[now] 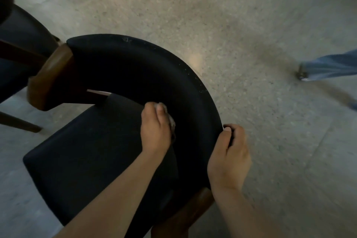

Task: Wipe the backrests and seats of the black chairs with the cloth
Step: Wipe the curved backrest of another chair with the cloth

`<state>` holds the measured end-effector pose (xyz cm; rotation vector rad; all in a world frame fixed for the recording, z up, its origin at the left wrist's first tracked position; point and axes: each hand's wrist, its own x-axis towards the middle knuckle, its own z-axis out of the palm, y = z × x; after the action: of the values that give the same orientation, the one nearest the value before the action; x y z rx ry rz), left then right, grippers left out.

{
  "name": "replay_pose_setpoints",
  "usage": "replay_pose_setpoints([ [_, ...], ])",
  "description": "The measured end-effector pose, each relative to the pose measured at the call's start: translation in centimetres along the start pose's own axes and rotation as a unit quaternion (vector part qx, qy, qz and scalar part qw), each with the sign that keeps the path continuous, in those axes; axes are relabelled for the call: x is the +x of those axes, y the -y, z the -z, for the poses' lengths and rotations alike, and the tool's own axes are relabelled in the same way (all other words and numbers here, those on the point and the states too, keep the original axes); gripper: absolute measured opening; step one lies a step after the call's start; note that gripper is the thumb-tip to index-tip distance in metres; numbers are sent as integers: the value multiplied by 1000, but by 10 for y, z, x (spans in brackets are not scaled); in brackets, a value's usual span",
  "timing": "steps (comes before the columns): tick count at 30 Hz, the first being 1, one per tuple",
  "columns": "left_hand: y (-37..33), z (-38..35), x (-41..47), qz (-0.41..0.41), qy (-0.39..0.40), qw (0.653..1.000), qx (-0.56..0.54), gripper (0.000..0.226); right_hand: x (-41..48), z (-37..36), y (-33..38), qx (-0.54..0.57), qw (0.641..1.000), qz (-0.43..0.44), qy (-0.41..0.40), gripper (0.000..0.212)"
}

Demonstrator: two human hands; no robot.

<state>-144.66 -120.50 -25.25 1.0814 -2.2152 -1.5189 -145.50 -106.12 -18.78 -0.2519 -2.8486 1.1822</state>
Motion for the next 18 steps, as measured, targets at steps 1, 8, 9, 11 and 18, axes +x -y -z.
replay_pose_setpoints([
  [1,-13,2,-3,-33,8,999,-17,25,-1,0,1,-3,1000,0,-1,19],
  [8,-88,-4,-11,-208,46,976,-37,22,0,0,1,-21,1000,-12,1,15],
  [9,-91,-7,-10,-223,47,973,-23,22,0,0,0,-19,1000,-15,1,15],
  [11,-93,-14,-7,-242,43,969,37,25,1,-2,0,-16,1000,-16,-5,16],
  [18,-97,-24,13,-278,-38,935,217,26,0,-4,-1,-12,1000,5,-13,25],
])
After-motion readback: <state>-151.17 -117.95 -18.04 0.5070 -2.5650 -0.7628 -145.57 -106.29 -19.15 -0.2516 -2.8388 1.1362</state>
